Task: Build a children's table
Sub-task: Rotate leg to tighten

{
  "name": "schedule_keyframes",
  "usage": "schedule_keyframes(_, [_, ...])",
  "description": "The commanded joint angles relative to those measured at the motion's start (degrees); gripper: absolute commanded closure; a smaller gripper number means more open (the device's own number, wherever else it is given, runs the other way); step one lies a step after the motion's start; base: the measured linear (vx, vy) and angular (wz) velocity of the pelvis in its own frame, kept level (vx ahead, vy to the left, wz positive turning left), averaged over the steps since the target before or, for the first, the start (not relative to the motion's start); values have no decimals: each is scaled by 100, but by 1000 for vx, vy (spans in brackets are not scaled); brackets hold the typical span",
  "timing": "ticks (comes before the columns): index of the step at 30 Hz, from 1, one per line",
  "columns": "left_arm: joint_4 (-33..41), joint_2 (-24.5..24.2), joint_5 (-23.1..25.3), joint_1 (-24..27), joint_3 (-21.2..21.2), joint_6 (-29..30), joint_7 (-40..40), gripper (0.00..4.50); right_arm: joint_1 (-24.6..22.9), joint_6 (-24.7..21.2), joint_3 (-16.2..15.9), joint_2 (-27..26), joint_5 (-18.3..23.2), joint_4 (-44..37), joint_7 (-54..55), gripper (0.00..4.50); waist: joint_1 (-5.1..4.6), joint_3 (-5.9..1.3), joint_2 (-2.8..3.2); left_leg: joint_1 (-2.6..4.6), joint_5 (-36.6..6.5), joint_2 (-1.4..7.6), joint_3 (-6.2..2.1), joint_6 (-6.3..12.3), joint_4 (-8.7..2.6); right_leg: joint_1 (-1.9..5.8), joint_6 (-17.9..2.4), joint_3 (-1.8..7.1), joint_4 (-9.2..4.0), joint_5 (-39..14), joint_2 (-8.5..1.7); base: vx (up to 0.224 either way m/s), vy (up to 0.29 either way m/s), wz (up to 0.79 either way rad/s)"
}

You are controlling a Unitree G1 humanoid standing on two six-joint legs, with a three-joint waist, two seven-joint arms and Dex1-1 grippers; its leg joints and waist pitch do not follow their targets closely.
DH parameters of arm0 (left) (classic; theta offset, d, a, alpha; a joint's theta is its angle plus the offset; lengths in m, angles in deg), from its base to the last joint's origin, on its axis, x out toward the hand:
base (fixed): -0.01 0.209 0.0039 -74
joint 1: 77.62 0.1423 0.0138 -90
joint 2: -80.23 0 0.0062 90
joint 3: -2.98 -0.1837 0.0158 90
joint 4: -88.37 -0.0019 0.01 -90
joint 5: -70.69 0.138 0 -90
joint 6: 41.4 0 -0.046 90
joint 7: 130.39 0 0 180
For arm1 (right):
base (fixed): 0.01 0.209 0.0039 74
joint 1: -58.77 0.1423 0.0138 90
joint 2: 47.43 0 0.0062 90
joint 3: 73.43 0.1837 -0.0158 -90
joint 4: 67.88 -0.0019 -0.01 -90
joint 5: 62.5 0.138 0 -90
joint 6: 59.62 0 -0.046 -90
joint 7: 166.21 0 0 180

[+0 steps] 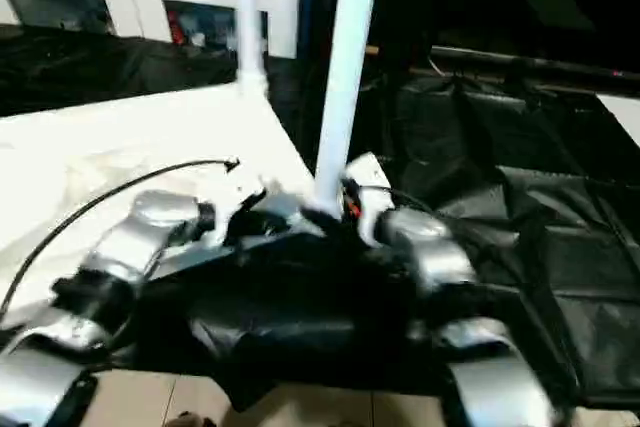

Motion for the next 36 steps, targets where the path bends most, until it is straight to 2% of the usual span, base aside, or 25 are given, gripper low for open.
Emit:
schedule_keyframes(1, [377,30,-301,-15,-234,-308,544,450,-212,-174,-664,59,149,-607,-1221,68,32,-387,16,135,-1331,106,4,235,-359,254,-1394,103,-381,-756,-255,0,0,0])
schedule_keyframes(2, [395,0,-311,-4,-244,-328,610,450,-232,-188,-688,100,154,-654,-1300,68,70,-381,15,132,-1305,110,0,284,-360,271,-1380,100,-378,-712,-248,0,0,0])
schedule_keyframes(4, [479,-153,-345,43,-280,-367,904,450,-322,-227,-786,278,159,-853,-1606,68,103,-385,27,138,-1247,124,10,299,-359,256,-1408,95,-359,-617,-245,0,0,0])
schedule_keyframes(5, [524,-252,-368,64,-290,-381,1076,450,-373,-264,-834,381,160,-970,-1755,68,135,-375,46,149,-1283,128,20,269,-361,233,-1424,99,-359,-666,-245,0,0,0])
schedule_keyframes(9, [553,-413,-397,81,-278,-424,1347,450,-475,-372,-898,519,150,-1185,-1968,68,156,-365,33,161,-1501,132,17,142,-385,215,-1354,105,-384,-1027,-256,0,0,0])
schedule_keyframes(10, [563,-437,-406,85,-270,-427,1395,450,-498,-402,-907,542,152,-1240,-2006,93,153,-361,33,159,-1519,131,16,126,-389,212,-1343,107,-389,-1068,-259,0,0,0])
schedule_keyframes(14, [579,-547,-457,104,-258,-453,1504,450,-591,-609,-938,602,233,-1457,-2094,104,166,-379,33,152,-1392,129,13,109,-382,218,-1339,108,-364,-882,-261,0,0,0])
schedule_keyframes(15, [584,-560,-464,108,-261,-451,1529,450,-610,-640,-932,604,231,-1498,-2101,128,169,-380,32,149,-1360,126,15,116,-379,220,-1346,107,-358,-826,-256,0,0,0])
schedule_keyframes(21, [492,-422,-404,95,-175,-417,1237,450,-634,-743,-830,431,200,-1481,-1772,166,170,-379,21,149,-1322,121,18,123,-375,220,-1353,110,-360,-825,-266,0,0,0])
schedule_keyframes(24, [353,-265,-329,25,-118,-353,826,450,-526,-716,-655,152,23,-1107,-921,171,152,-371,12,153,-1437,115,10,48,-384,209,-1291,115,-387,-1072,-280,0,0,0])
schedule_keyframes(25, [320,-232,-314,7,-108,-340,746,450,-496,-724,-622,93,-16,-1020,-737,171,122,-358,11,137,-1506,108,6,-3,-394,198,-1244,120,-400,-1234,-278,0,0,0])
schedule_keyframes(26, [160,-76,-234,-81,-71,-299,386,450,-356,-780,-481,-164,-183,-625,75,172,88,-351,13,149,-1580,99,-2,-103,-405,172,-1202,118,-420,-1479,-280,0,0,0])
schedule_keyframes(27, [118,-36,-212,-104,-61,-291,296,450,-321,-798,-447,-228,-223,-527,278,173,55,-349,7,141,-1724,88,-29,-199,-423,192,-1086,108,-442,-1814,-289,0,0,0])
schedule_keyframes(28, [-1,82,-145,-176,-43,-253,27,450,-233,-792,-336,-390,-238,-293,707,173,45,-351,4,141,-1762,89,-41,-229,-428,194,-1034,102,-447,-1921,-292,0,0,0])
schedule_keyframes(29, [-150,272,-91,-275,-6,-174,-339,450,-104,-794,-181,-617,-226,18,1248,173,1,-352,15,158,-1869,83,-40,-270,-422,155,-990,115,-465,-1989,-283,0,0,0])
schedule_keyframes(32, [-356,646,-36,-434,51,-9,-970,450,139,-766,14,-1013,-222,512,2127,174,-45,-356,14,166,-1977,78,-50,-272,-420,152,-988,112,-484,-2046,-278,0,0,0])
schedule_keyframes(33, [-382,712,-30,-456,54,12,-1072,450,184,-748,34,-1084,-238,591,2287,174,-45,-353,39,171,-1963,84,-56,-282,-423,140,-1004,113,-483,-1993,-283,0,0,0])
schedule_keyframes(34, [-382,712,-30,-456,54,12,-1072,450,184,-748,34,-1084,-238,591,2287,174,-53,-356,30,162,-1948,79,-52,-268,-424,151,-1006,111,-487,-1935,-272,0,0,0])
schedule_keyframes(36, [-420,954,62,-487,52,18,-1391,450,345,-287,-56,-1310,-472,892,2642,174,-50,-364,16,149,-1832,81,-36,-200,-415,158,-1053,115,-467,-1605,-263,0,0,0])
